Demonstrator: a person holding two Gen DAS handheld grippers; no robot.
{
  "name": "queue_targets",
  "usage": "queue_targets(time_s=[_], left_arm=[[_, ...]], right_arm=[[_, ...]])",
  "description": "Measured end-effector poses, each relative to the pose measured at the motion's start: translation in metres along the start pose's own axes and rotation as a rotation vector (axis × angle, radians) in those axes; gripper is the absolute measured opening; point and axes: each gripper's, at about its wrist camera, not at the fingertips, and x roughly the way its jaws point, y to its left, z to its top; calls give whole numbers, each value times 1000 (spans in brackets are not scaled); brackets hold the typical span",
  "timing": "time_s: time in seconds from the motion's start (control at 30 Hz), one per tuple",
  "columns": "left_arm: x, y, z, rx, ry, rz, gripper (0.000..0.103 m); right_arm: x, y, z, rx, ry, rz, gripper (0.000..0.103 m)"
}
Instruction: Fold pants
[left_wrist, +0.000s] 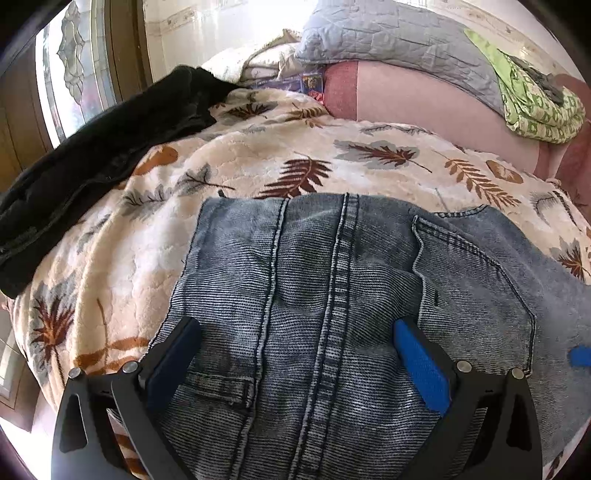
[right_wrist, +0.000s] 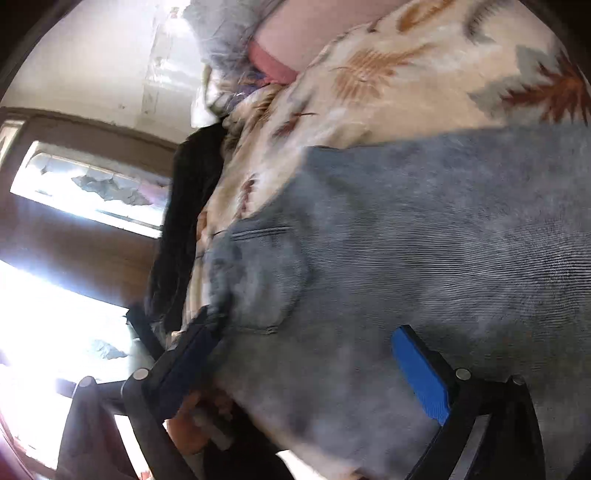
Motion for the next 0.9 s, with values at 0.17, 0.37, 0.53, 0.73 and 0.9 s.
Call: queue_targets(time_s=[0.17, 0.37, 0.53, 0.73, 0.9], left_arm=[[-19, -7, -2, 27, -88, 71, 103], [-56, -16, 5, 40, -177, 100, 103], [-90, -50, 4, 45, -185, -59, 103], [-97, -140, 6, 155, -112, -285, 103], [-92, -206, -9, 219, -39, -396, 103]], right_arm=[[-33, 2, -21, -50, -69, 44, 103], [-61, -12, -28, 8, -101, 32, 99], [-120, -23, -70, 26, -195, 51, 101], [-192, -111, -109, 321, -380, 25, 101], [-241, -158, -120, 508, -521, -1, 101]])
